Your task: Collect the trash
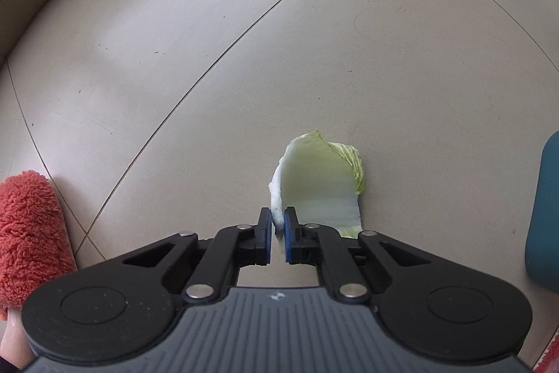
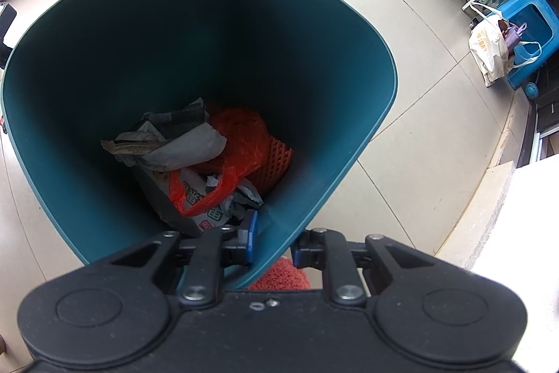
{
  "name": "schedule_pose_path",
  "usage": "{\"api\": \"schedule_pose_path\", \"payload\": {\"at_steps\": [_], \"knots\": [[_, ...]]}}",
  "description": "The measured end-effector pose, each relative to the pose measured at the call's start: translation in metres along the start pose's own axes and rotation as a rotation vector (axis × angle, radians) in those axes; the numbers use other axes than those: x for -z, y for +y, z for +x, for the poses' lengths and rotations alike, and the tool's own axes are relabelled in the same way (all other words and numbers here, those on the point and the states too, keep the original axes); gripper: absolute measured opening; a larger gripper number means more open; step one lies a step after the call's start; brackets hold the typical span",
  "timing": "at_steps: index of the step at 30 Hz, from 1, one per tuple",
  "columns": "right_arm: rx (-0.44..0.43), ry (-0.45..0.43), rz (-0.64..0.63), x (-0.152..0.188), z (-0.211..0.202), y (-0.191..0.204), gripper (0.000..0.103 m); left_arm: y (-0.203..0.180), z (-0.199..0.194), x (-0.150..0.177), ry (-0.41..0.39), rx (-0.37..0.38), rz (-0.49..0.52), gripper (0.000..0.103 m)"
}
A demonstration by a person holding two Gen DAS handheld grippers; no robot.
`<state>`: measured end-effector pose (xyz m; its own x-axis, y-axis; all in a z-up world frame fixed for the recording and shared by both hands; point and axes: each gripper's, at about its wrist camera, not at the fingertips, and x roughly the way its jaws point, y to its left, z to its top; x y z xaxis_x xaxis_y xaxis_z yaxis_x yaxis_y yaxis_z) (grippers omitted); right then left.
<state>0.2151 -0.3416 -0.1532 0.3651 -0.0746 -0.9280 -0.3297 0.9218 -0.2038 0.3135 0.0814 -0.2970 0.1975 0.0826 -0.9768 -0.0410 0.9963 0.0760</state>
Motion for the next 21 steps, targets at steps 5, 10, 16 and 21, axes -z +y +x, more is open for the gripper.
{"api": "schedule_pose_path", "payload": {"at_steps": [5,10,16,21], "knots": [[0.002,-0.008,0.002,0.002,-0.002,0.0,0.018,-0.039,-0.027,0.01,-0.039,-0.124,0.148,0.006],[0.001,-0.016,-0.001,0.003,-0.003,0.0,0.018,-0.054,-0.065,0.016,-0.078,-0.131,0.192,0.005],[0.0,-0.019,0.002,0.003,-0.005,-0.001,0.018,-0.053,-0.094,0.02,-0.135,-0.093,0.225,0.006],[-0.002,-0.017,-0.001,0.002,-0.005,-0.002,0.018,-0.032,-0.088,0.019,-0.091,0.007,0.141,0.008]]}}
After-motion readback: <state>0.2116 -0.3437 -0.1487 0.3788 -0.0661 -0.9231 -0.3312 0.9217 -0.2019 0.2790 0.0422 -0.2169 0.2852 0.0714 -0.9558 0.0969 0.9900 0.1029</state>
